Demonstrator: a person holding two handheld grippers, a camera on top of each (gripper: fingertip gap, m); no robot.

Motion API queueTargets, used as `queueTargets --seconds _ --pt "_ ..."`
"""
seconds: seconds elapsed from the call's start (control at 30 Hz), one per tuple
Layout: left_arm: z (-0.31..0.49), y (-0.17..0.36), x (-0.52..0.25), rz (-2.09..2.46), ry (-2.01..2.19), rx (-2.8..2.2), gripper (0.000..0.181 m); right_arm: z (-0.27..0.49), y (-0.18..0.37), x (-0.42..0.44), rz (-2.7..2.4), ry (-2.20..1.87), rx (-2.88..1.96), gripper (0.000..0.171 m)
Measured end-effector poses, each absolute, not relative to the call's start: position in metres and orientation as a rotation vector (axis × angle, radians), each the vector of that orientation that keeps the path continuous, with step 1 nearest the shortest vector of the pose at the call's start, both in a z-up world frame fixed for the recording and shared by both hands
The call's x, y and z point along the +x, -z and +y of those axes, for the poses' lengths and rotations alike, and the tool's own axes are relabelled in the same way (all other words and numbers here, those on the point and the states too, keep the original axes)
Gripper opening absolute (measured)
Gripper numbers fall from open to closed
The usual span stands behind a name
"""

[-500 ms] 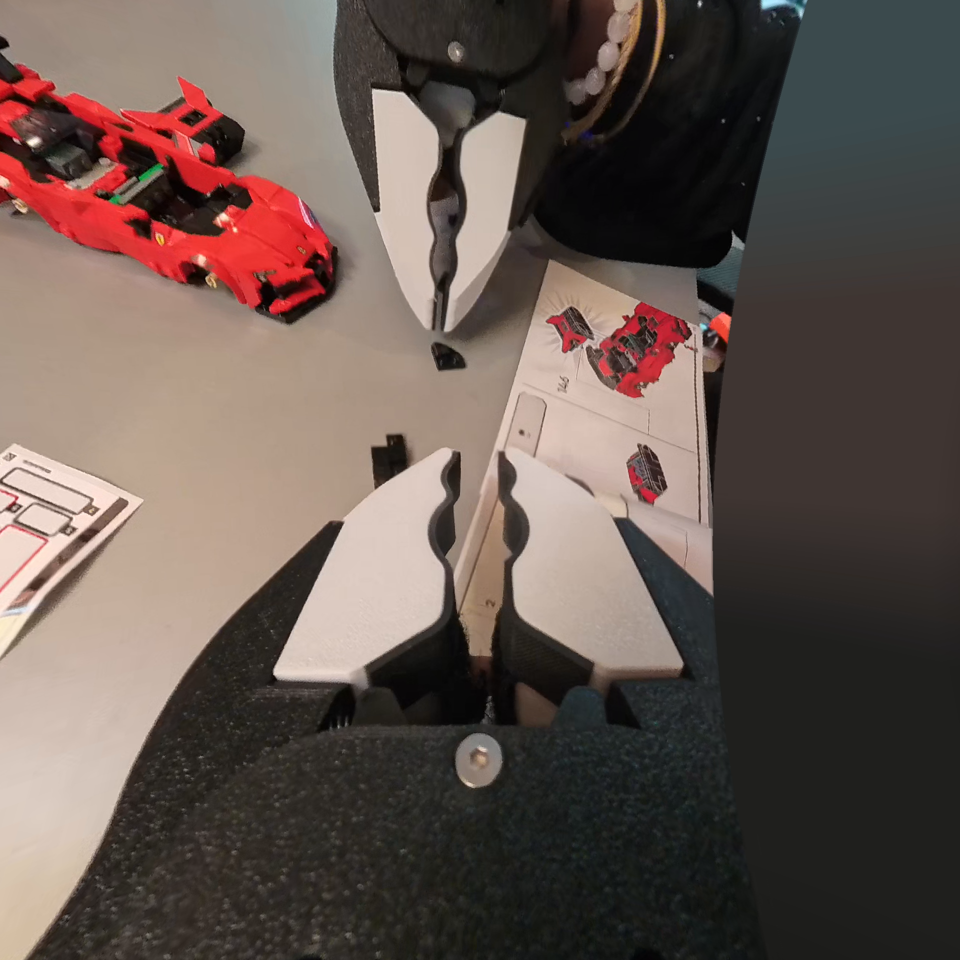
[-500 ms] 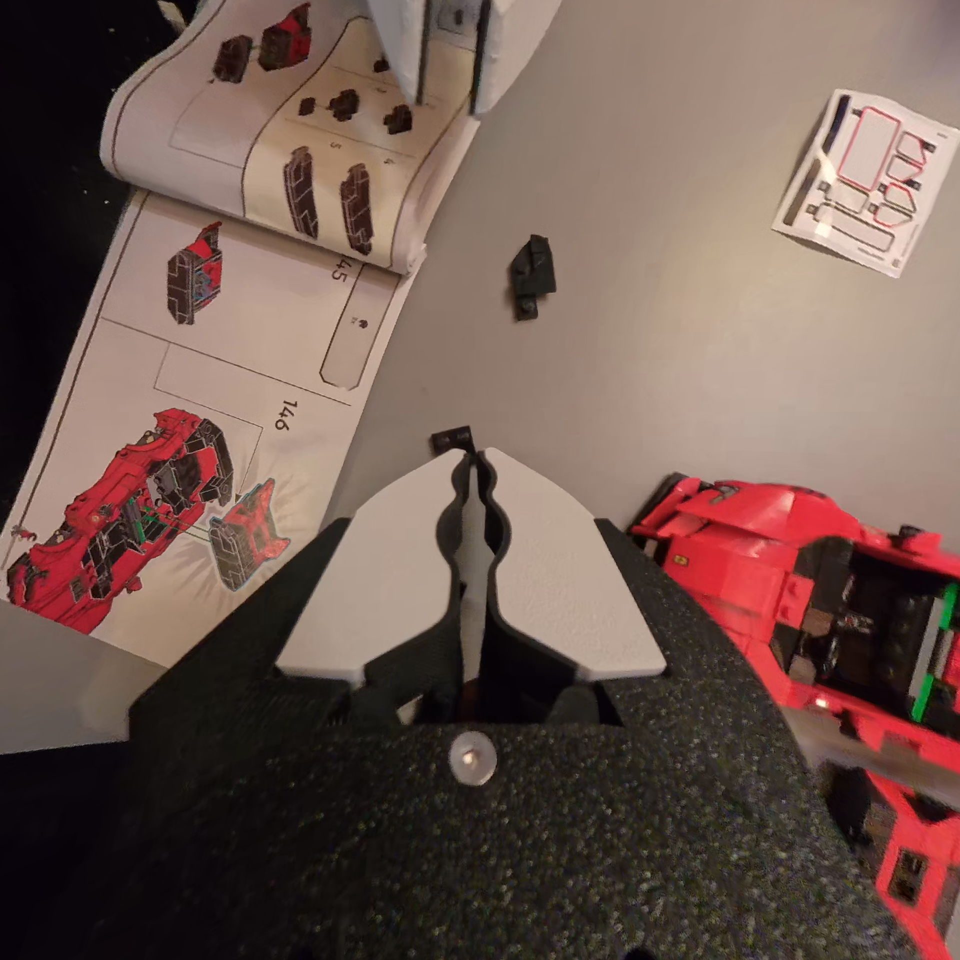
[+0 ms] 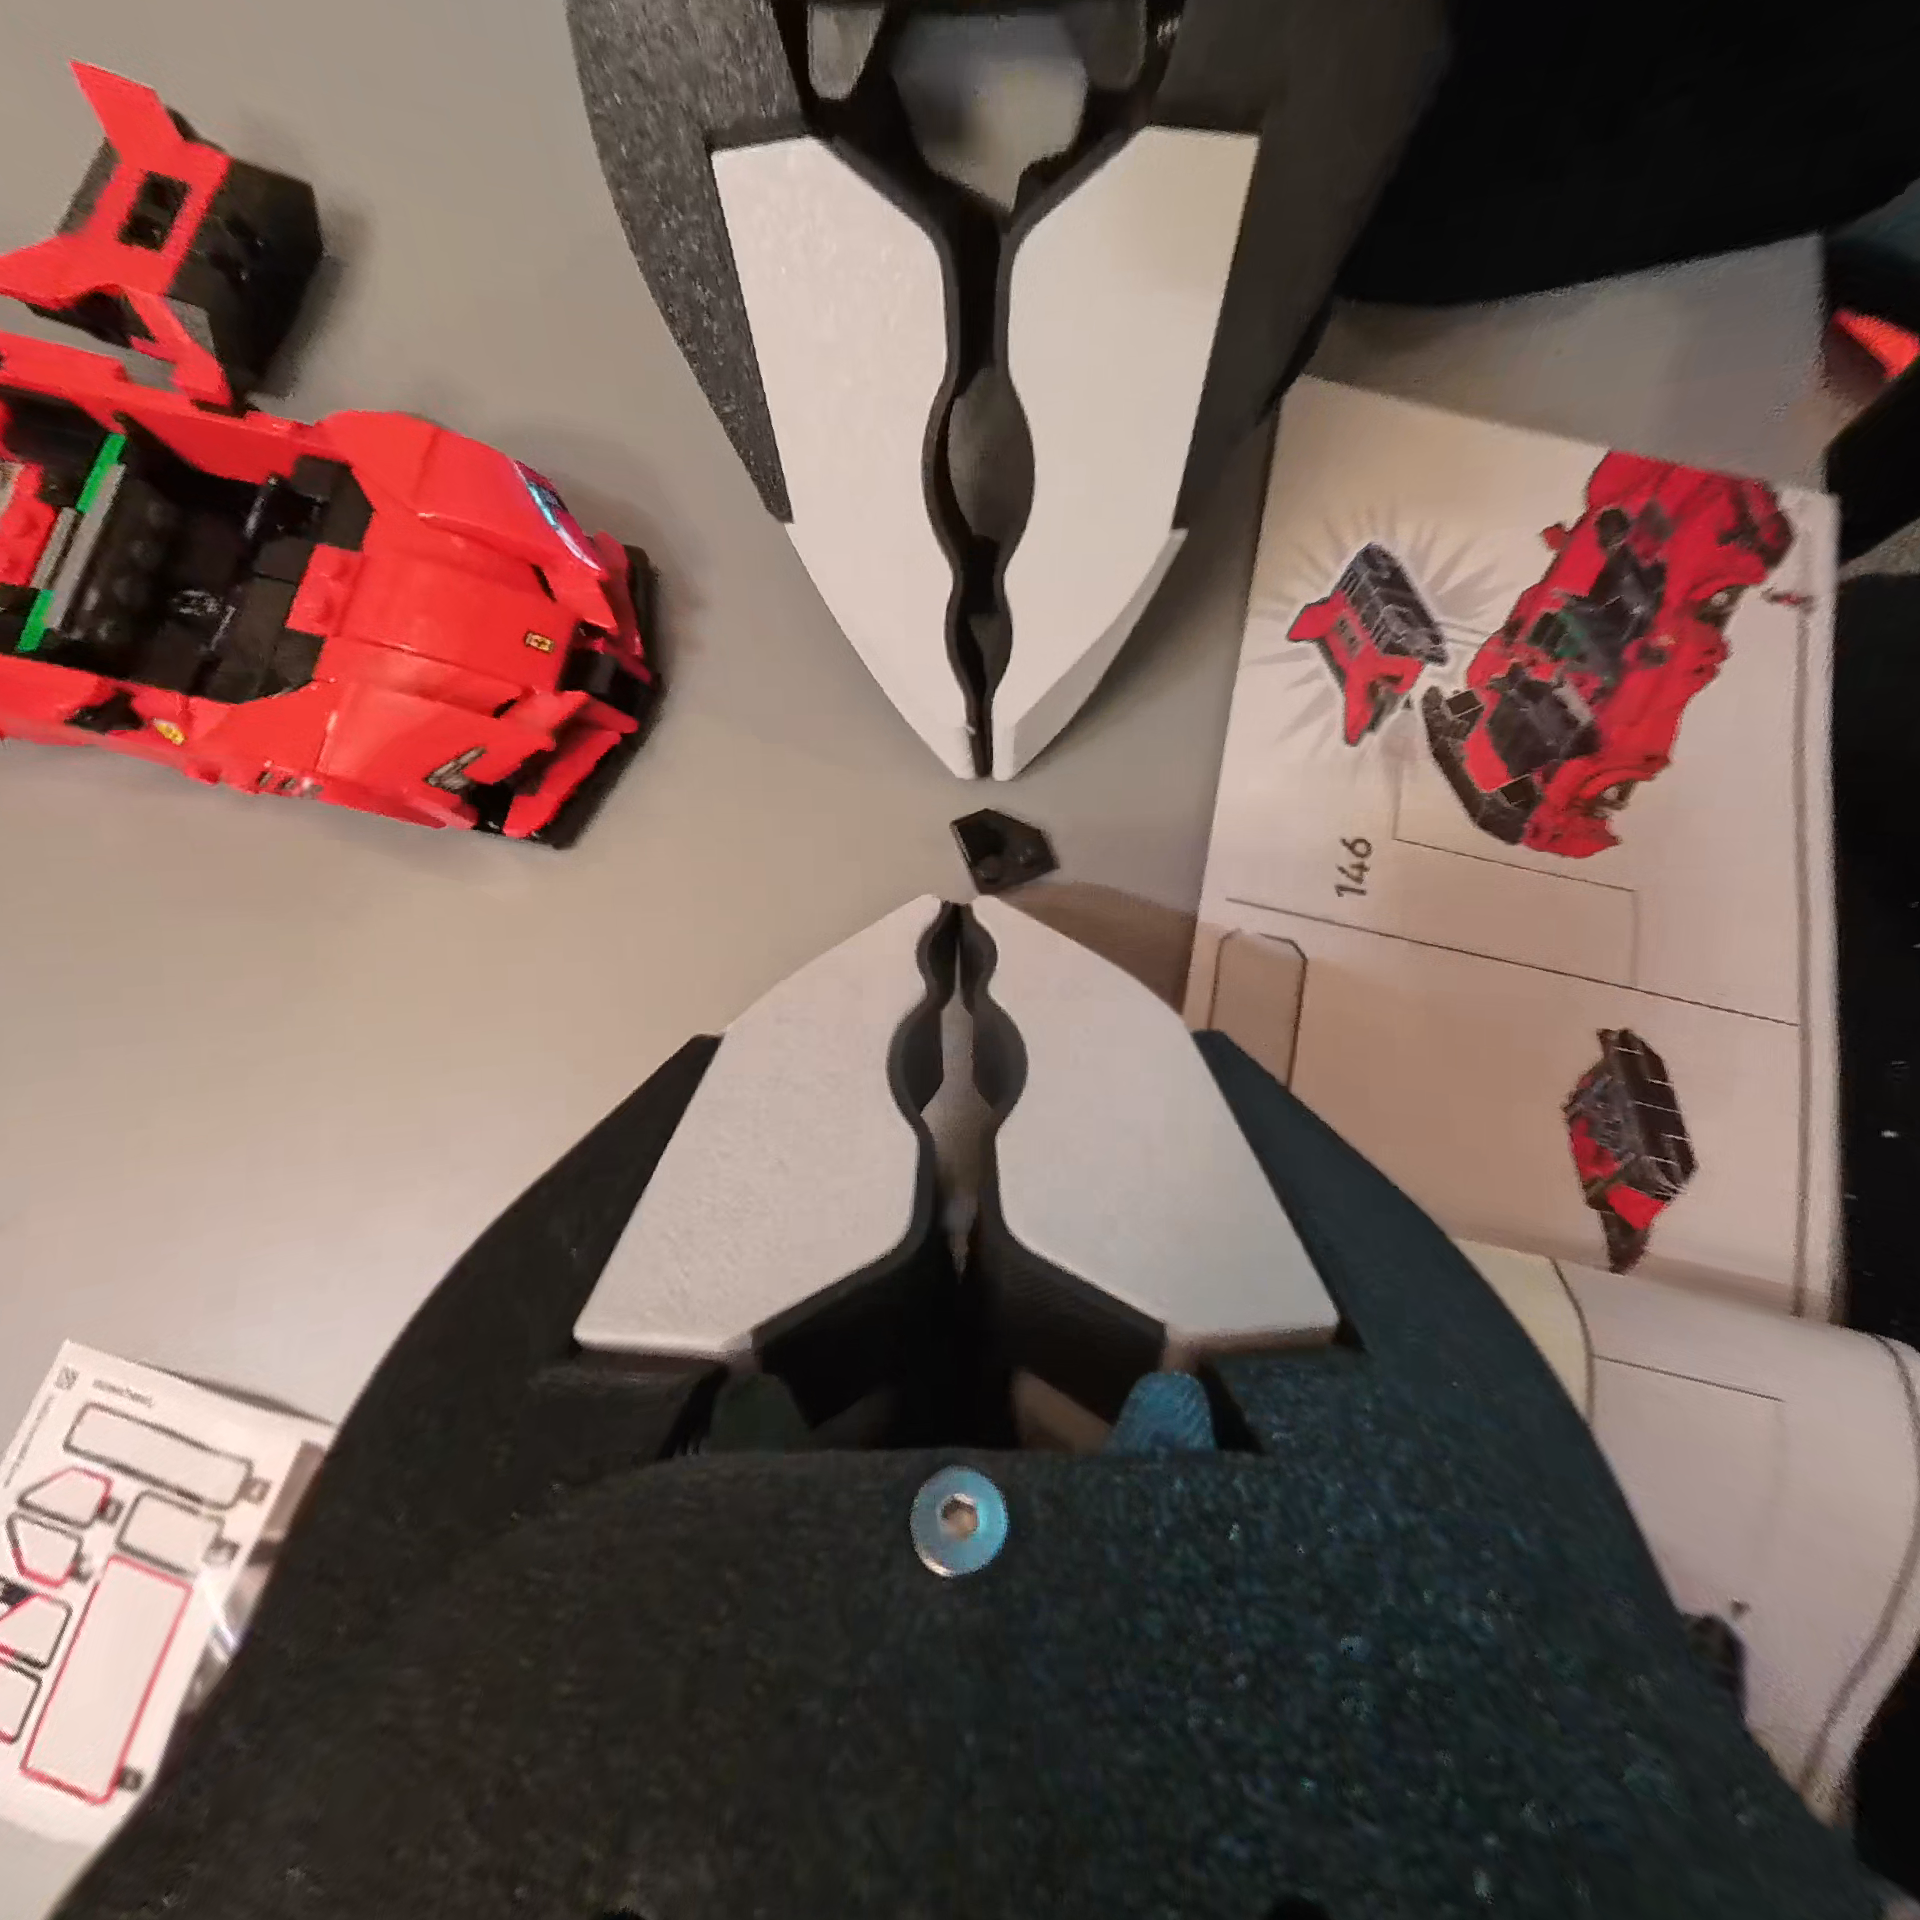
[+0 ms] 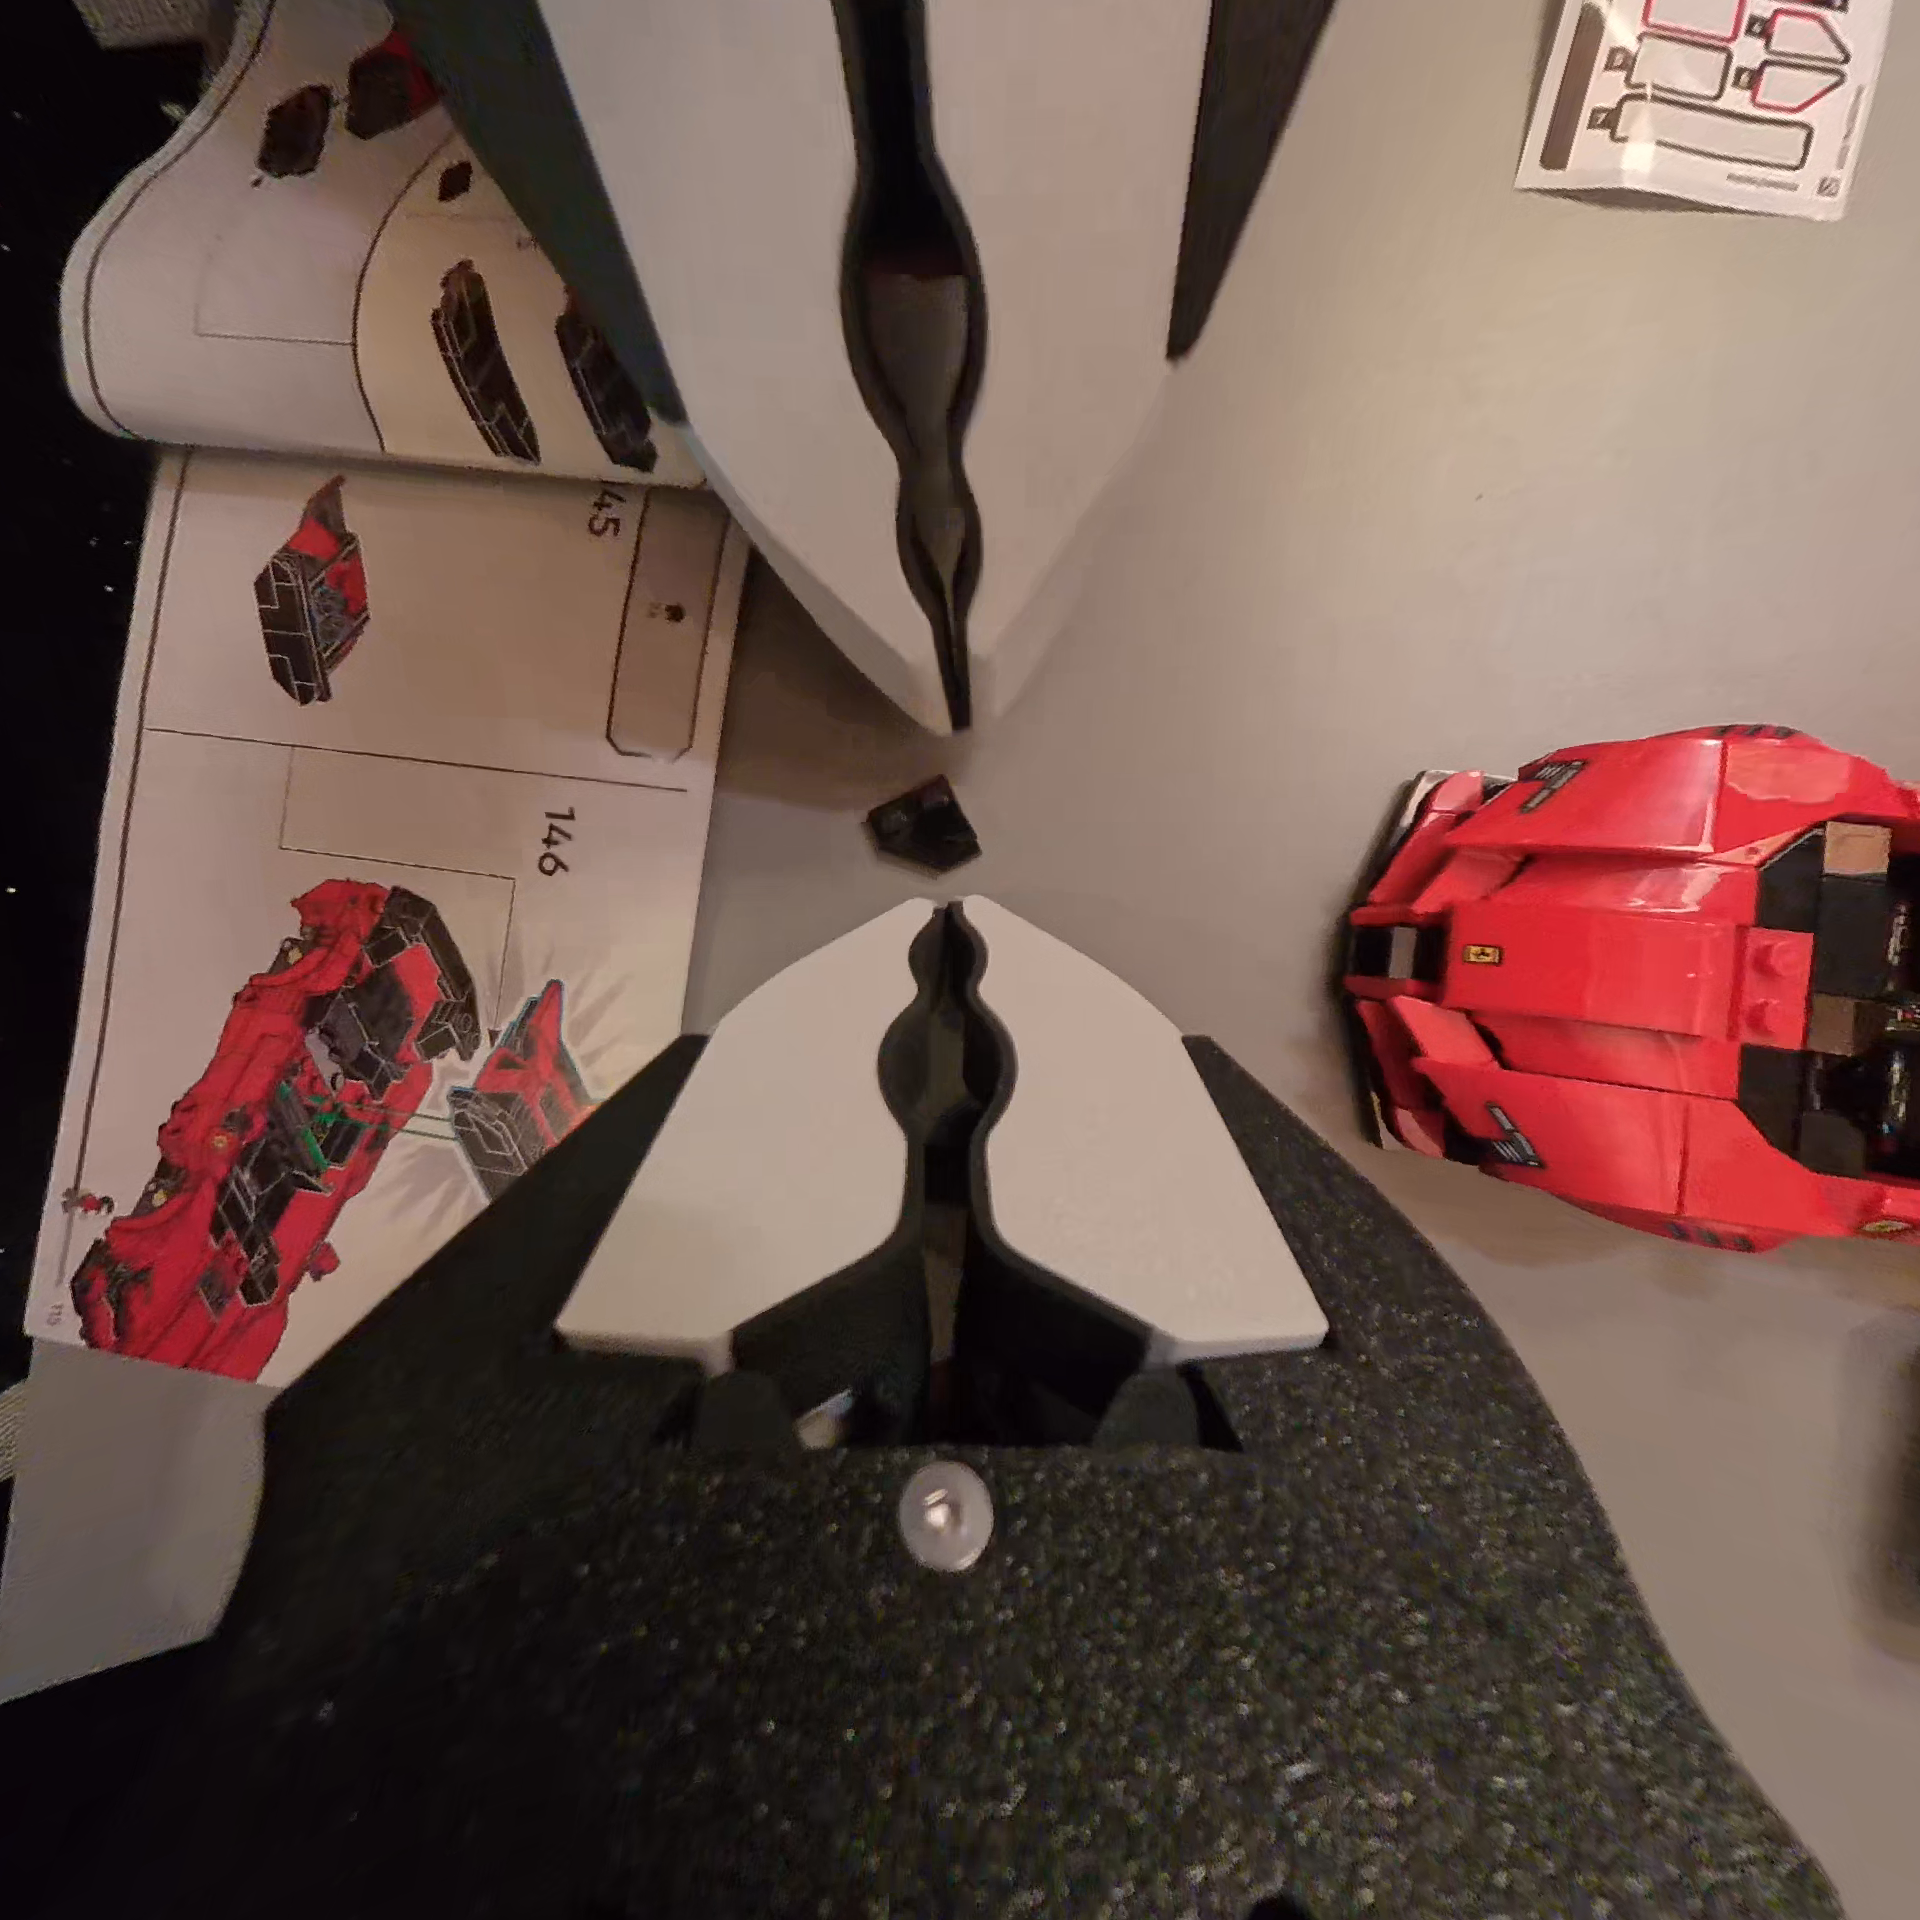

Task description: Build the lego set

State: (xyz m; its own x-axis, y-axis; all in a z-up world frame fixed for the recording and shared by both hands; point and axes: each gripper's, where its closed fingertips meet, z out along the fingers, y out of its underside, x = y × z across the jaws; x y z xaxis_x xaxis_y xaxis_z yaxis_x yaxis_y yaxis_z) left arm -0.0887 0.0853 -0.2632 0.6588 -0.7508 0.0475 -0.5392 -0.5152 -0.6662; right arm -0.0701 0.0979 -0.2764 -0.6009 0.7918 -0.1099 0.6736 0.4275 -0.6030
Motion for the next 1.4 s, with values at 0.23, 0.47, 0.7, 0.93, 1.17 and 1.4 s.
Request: queueTargets --seconds 0.23,0.47,0.7,0.93,1.17,1.4 --pt "0.091 0.272 -0.081 1.052 0.401 -2.273 0.000 0.096 0.276 -0.073 -2.448 -0.948 -1.271 0.000" --pt "0.091 0.268 -0.081 1.051 0.407 -2.292 0.000 0.096 0.276 -0.074 -2.438 -0.954 -1.263 0.000" --pt "0.096 0.269 -0.078 1.054 0.410 -2.296 0.000 0.096 0.276 -0.074 -2.431 -0.963 -1.261 0.000" --pt "0.096 0.270 -0.077 1.043 0.422 -2.300 0.000 0.096 0.276 -0.074 -2.428 -0.973 -1.260 0.000" --pt "0.096 0.269 -0.074 1.043 0.429 -2.312 0.000 0.096 0.276 -0.074 -2.424 -0.975 -1.261 0.000" --pt "0.099 0.269 -0.072 1.061 0.438 -2.319 0.000 0.095 0.276 -0.074 -2.420 -0.985 -1.259 0.000"
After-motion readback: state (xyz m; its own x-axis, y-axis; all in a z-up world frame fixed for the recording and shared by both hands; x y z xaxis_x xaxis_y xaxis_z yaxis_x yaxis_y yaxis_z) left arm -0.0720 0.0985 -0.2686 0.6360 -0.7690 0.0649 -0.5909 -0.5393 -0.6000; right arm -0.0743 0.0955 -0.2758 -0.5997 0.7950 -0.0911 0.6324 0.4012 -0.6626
